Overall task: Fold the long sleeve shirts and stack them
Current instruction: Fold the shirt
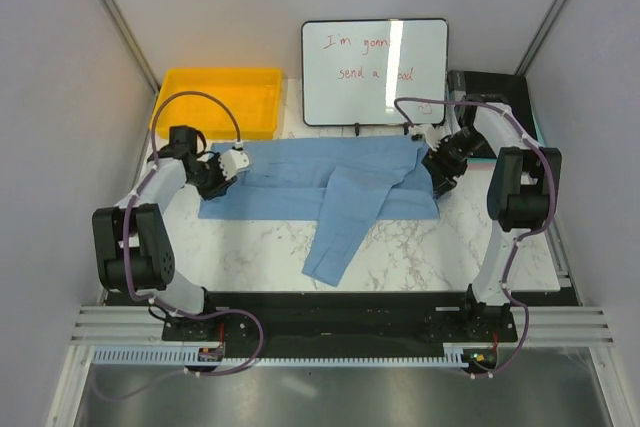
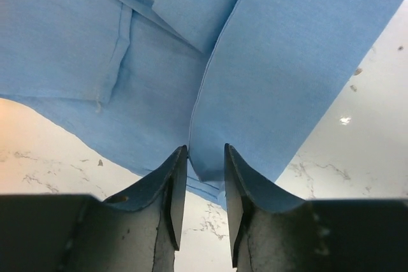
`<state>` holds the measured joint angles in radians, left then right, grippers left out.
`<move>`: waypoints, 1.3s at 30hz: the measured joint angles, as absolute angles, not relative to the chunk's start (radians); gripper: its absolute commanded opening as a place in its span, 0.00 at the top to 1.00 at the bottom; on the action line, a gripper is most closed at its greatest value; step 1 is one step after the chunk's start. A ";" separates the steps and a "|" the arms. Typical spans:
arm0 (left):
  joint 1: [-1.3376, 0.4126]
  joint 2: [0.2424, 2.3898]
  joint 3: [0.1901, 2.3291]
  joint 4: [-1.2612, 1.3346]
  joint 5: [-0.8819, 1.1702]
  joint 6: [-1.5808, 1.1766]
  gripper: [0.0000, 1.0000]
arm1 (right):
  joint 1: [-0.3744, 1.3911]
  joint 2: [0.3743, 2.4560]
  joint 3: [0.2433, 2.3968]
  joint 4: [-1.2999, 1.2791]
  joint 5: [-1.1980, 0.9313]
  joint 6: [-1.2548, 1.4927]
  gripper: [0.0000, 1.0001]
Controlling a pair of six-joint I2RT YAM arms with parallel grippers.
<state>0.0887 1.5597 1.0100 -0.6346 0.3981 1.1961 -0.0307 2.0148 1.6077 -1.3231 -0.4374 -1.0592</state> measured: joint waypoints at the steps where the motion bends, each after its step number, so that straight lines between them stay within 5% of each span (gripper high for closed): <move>1: 0.089 1.560 1.027 -0.650 0.410 1.187 0.56 | -0.033 2.035 1.645 -1.321 -0.458 -1.044 0.29; 6: 0.053 1.559 1.200 -0.706 0.532 1.066 0.51 | -0.047 2.093 1.747 -1.328 -0.551 -0.974 0.33; 16: -0.382 1.795 1.571 -0.622 0.751 0.661 0.46 | -0.025 2.171 1.866 -1.306 -0.729 -0.683 0.49; 31: -0.386 1.733 1.346 -0.551 0.761 0.484 0.45 | 0.127 2.165 1.758 -1.171 -0.643 -0.481 0.30; 39: -0.387 1.716 1.334 -0.543 0.759 0.484 0.45 | 0.140 2.246 1.758 -1.190 -0.683 -0.481 0.44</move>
<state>-0.3866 1.7157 1.3338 -0.5430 0.7593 0.4843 0.1402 2.2456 1.7576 -1.1904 -0.6834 -0.4812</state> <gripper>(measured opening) 0.545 0.645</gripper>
